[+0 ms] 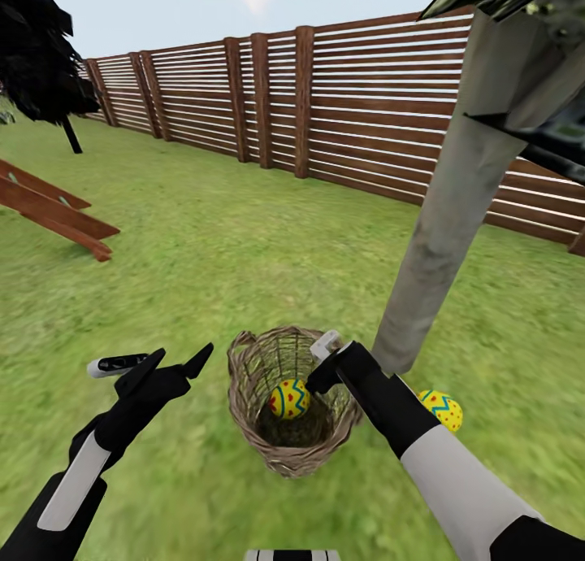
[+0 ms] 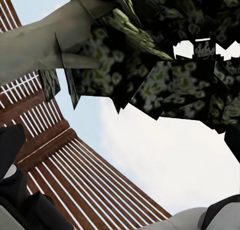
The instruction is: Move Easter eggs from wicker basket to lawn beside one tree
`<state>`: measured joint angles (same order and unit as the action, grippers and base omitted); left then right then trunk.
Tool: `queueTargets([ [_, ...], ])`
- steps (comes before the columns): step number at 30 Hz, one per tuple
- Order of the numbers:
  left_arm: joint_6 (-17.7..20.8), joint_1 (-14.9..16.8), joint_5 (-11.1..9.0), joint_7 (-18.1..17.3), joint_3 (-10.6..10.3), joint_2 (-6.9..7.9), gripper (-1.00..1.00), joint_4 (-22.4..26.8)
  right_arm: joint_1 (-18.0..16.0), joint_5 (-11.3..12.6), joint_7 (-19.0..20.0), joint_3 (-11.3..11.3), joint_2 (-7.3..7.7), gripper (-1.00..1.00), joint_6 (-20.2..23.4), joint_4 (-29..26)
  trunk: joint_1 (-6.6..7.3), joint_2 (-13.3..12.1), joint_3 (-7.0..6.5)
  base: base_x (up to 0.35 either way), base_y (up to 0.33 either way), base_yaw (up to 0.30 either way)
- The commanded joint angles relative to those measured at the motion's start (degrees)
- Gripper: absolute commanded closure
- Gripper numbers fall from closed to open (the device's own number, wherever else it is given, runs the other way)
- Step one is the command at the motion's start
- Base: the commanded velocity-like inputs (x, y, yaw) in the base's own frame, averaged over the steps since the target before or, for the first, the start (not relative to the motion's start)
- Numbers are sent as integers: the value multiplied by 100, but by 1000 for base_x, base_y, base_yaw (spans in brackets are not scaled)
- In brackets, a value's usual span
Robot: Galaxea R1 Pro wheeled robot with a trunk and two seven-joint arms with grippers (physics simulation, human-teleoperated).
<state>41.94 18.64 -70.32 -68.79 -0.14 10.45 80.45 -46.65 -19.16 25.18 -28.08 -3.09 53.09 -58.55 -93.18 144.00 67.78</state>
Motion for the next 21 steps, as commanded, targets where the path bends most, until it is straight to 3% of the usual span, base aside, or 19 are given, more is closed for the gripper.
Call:
queueTargets([
  [1,49,2,-25,-2,-3,1,-100,0,-2,-61,48,-3,-2,-100,14,-7,0,2,7,158,-304,292],
  [6,45,-28,-35,-32,-3,1,-100,-3,-2,-54,48,-6,-15,-100,9,-3,0,2,19,230,-236,292],
  [12,42,-51,-73,-44,-3,10,-100,-3,27,-60,47,-18,-16,-100,8,9,0,2,33,326,-35,291],
  [16,42,-59,-85,-46,-3,11,-100,-3,37,-59,48,-22,-16,-100,4,14,0,2,36,226,-3,123],
  [21,42,-62,-95,-47,-3,20,-100,-3,59,-68,54,-399,-23,-100,-94,-25,0,2,37,22,0,11],
])
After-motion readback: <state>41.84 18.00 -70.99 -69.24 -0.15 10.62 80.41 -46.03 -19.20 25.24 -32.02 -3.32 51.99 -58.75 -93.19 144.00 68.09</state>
